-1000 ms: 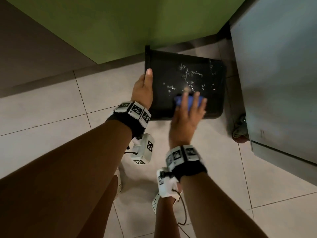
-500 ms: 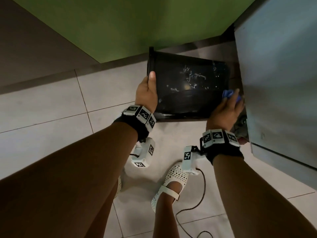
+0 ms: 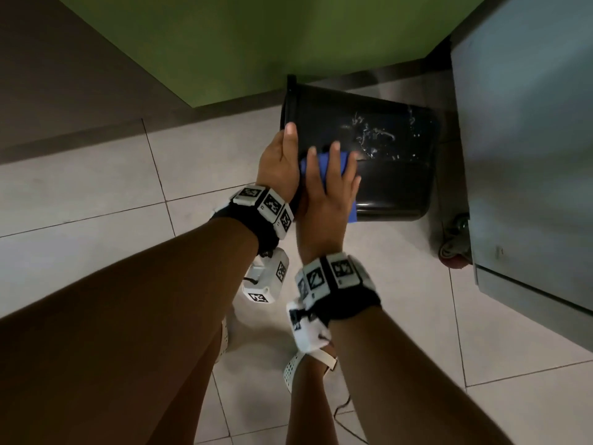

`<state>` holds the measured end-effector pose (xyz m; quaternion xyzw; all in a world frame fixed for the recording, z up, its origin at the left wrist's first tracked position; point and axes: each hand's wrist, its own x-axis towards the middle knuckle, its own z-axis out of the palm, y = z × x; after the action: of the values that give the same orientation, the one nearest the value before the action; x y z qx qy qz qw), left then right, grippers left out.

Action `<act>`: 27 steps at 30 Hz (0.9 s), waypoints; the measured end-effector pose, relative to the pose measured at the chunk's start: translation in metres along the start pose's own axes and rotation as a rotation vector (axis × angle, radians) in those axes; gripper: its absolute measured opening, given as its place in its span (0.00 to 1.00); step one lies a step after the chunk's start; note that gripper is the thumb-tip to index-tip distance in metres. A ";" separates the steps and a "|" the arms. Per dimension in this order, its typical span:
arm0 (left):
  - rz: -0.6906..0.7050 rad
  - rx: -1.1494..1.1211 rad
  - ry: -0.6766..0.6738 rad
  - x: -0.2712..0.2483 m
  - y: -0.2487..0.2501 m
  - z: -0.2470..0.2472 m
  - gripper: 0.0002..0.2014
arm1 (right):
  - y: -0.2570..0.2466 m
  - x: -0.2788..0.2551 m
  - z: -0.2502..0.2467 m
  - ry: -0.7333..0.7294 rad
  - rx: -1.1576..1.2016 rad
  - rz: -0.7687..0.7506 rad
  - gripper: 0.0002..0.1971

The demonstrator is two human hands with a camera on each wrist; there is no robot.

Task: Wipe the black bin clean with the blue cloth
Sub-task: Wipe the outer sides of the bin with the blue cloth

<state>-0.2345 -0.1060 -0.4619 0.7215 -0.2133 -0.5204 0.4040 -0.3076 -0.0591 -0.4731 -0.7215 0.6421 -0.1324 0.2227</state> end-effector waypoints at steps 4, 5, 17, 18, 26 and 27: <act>0.035 0.092 0.034 -0.004 0.000 -0.001 0.24 | 0.020 0.056 -0.024 0.005 0.002 0.173 0.24; 0.035 0.101 0.028 -0.003 0.002 -0.001 0.23 | 0.032 0.068 -0.031 -0.012 -0.019 0.243 0.24; 0.053 0.148 0.054 -0.002 0.005 0.001 0.21 | 0.048 0.003 -0.027 0.109 -0.037 0.325 0.24; 0.062 0.145 0.056 -0.002 0.003 0.000 0.21 | 0.033 -0.008 -0.018 0.083 -0.036 0.226 0.26; 0.089 0.211 0.052 -0.003 0.001 -0.003 0.21 | 0.009 0.052 -0.022 -0.054 0.029 0.137 0.23; 0.089 0.220 0.048 -0.003 0.001 -0.003 0.21 | 0.022 0.064 -0.029 -0.039 0.003 0.180 0.24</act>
<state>-0.2329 -0.1040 -0.4590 0.7635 -0.2910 -0.4581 0.3500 -0.3311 -0.1286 -0.4646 -0.6629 0.6997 -0.0987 0.2475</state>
